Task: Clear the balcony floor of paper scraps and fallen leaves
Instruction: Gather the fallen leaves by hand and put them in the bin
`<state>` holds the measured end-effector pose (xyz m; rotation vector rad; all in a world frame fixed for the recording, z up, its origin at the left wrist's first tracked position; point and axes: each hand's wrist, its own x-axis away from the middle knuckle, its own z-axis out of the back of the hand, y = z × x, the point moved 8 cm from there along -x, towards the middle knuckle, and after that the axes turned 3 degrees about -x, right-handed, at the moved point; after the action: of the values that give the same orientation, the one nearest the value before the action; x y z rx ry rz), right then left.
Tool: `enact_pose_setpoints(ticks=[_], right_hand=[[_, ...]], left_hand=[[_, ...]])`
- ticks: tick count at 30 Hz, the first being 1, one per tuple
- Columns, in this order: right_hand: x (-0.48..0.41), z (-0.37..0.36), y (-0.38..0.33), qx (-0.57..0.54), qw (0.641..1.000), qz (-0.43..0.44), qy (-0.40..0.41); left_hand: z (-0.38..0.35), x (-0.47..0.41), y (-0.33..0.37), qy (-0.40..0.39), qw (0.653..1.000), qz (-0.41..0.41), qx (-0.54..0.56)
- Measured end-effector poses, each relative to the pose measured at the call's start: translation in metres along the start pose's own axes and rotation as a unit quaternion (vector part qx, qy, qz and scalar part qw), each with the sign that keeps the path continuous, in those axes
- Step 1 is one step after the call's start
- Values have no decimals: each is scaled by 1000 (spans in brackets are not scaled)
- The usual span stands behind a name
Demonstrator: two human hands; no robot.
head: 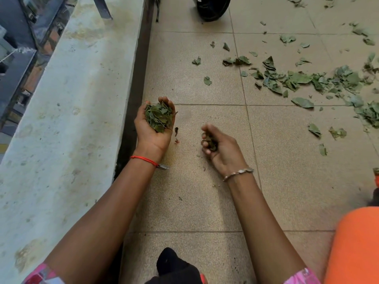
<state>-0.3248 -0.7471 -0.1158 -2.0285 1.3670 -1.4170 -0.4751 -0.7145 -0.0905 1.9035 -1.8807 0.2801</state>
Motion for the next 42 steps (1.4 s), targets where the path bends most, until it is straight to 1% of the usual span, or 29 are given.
enact_pose_setpoints(ticks=[1,2,4,5,7,8,12,14,15,16,17,18,19,20,21,22,23,24,25,26,30,33,35,37,42], right_hand=[[0,-6,-2,131,990,47,7],[1,-14,-5,240,965,103,8],[2,-35,-6,397,897,195,-10],[3,-45,-4,455,862,220,-24],[2,-57,3,537,809,238,-37],[1,-59,6,564,789,240,-37],[4,-63,11,610,744,271,-33],[6,-64,12,641,714,280,-37],[7,-64,12,641,713,280,-41],[7,-62,9,616,738,273,-44],[6,-56,4,558,790,250,-42],[4,-46,0,472,855,210,-33],[2,-33,-5,369,915,161,-21],[2,-20,-8,257,960,110,-13],[3,-9,-11,140,988,67,-15],[5,-1,-14,31,999,31,-24],[7,5,-17,-54,998,4,-36],[9,11,-21,-103,994,-11,-41],[12,16,-24,-119,992,-16,-41],[14,21,-26,-111,993,-13,-36],[17,40,-29,18,999,35,-1],[21,48,-31,154,984,86,41],[24,47,-34,239,961,129,50],[25,40,-32,325,931,166,26],[24,26,-21,471,857,205,-29]], left_hand=[[-1,0,1,-3,1000,-1,10],[-2,0,1,-6,1000,-3,16],[-3,0,2,-10,1000,-8,15],[-3,0,3,-11,1000,-10,11],[-2,-1,5,-10,1000,-16,-7],[-2,-2,6,-8,1000,-18,-14],[-1,-2,7,-6,1000,-20,-15],[-2,-1,6,-8,1000,-18,-14],[-3,-1,6,-9,1000,-18,-11],[-3,-1,6,-9,1000,-19,-6],[-3,0,5,-8,1000,-19,0],[-3,0,4,-6,1000,-19,6],[-2,1,4,-4,1000,-18,9],[-1,1,3,-2,1000,-17,9],[-1,2,1,0,1000,-14,6],[0,2,1,3,1000,-14,4],[-1,2,1,5,1000,-15,3],[-1,2,2,7,1000,-17,5],[-3,3,4,8,1000,-20,9],[-4,3,5,10,1000,-24,12],[-2,7,4,22,1000,-19,11],[7,19,-3,38,999,6,-11],[15,32,-9,40,999,25,-7],[22,43,-13,44,998,34,1],[34,57,-16,75,997,25,13]])
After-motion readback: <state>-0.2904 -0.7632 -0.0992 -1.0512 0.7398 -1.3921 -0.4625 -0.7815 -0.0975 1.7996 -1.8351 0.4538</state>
